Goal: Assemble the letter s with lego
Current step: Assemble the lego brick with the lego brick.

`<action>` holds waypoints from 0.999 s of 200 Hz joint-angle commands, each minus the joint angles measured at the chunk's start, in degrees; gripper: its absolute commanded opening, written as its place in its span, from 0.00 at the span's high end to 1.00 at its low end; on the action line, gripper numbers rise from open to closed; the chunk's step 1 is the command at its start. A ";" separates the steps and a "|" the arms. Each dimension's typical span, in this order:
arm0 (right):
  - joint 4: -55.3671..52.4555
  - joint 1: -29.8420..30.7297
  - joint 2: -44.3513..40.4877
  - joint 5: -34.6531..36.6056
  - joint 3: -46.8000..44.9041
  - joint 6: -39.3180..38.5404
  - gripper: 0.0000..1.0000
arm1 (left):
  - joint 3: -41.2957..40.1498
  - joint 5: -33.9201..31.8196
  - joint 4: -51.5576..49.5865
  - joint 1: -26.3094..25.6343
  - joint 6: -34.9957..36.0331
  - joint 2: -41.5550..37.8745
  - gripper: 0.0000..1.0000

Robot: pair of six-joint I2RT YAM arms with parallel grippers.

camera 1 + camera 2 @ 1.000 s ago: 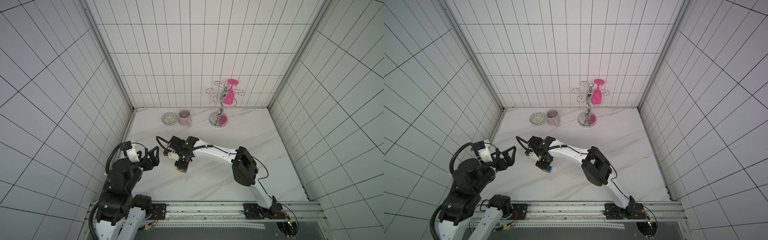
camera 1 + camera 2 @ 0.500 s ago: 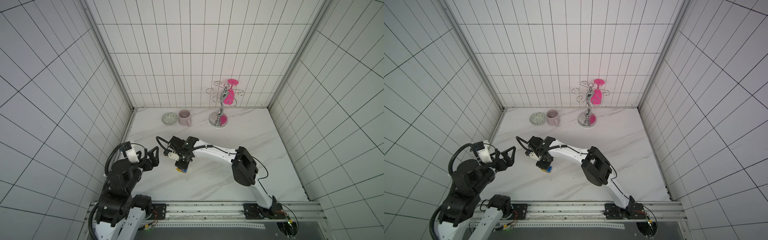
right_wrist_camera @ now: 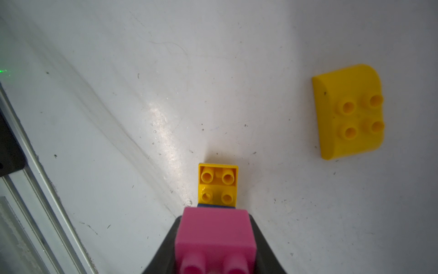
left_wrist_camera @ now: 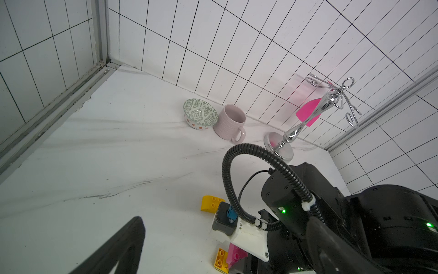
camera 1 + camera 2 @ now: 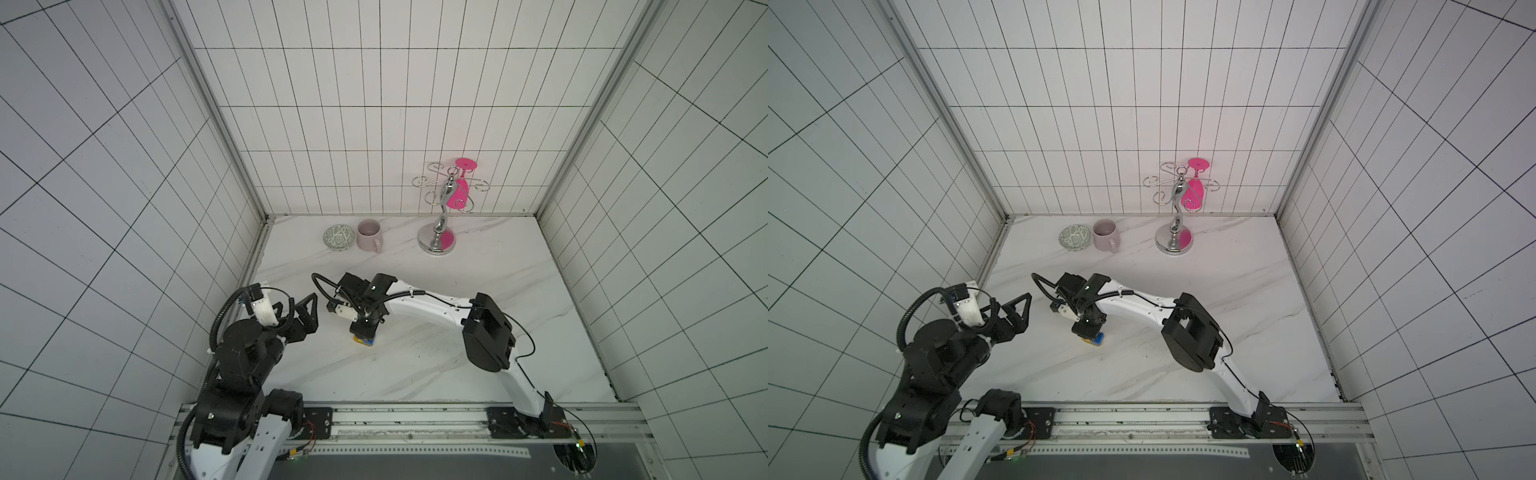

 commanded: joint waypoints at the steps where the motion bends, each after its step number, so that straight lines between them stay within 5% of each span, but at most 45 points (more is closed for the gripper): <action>1: -0.75 0.58 1.87 -0.75 -1.20 -1.62 0.69 | -0.50 -0.93 0.36 0.05 0.71 -0.57 0.02; 200: -0.63 1.90 4.01 -0.20 -0.72 -1.95 0.71 | -0.57 -1.37 0.27 0.08 0.57 -1.14 0.02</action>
